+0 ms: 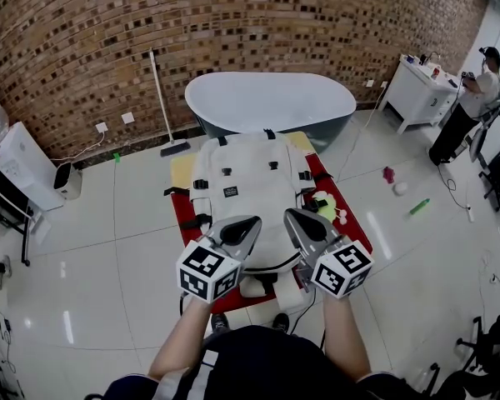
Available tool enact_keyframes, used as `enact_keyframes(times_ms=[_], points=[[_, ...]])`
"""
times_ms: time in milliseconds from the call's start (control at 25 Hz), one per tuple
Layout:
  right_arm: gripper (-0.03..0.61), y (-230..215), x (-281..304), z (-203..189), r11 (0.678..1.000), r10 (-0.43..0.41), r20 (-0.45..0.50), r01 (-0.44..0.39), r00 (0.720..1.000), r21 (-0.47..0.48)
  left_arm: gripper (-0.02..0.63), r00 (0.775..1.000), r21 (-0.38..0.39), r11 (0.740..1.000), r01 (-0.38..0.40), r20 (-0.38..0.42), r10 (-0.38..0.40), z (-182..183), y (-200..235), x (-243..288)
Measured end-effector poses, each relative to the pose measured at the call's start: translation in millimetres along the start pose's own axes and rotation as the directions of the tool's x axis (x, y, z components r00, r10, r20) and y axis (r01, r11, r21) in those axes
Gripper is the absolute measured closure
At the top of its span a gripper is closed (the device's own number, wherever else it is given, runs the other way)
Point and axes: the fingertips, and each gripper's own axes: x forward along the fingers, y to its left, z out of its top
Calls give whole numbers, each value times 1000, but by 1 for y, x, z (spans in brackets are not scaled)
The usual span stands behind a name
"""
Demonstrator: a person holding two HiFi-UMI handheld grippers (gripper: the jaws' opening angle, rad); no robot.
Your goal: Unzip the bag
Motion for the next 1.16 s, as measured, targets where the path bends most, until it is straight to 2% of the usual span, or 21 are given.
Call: enact_keyframes(times_ms=[280, 1160], points=[[574, 0, 2, 8, 999, 8, 0, -8, 1000, -52, 612, 1000, 16, 1000, -1, 5, 1, 7, 0, 5], [572, -2, 3, 11, 998, 25, 8, -25, 1000, -62, 612, 1000, 37, 999, -1, -23, 2, 3, 0, 17]])
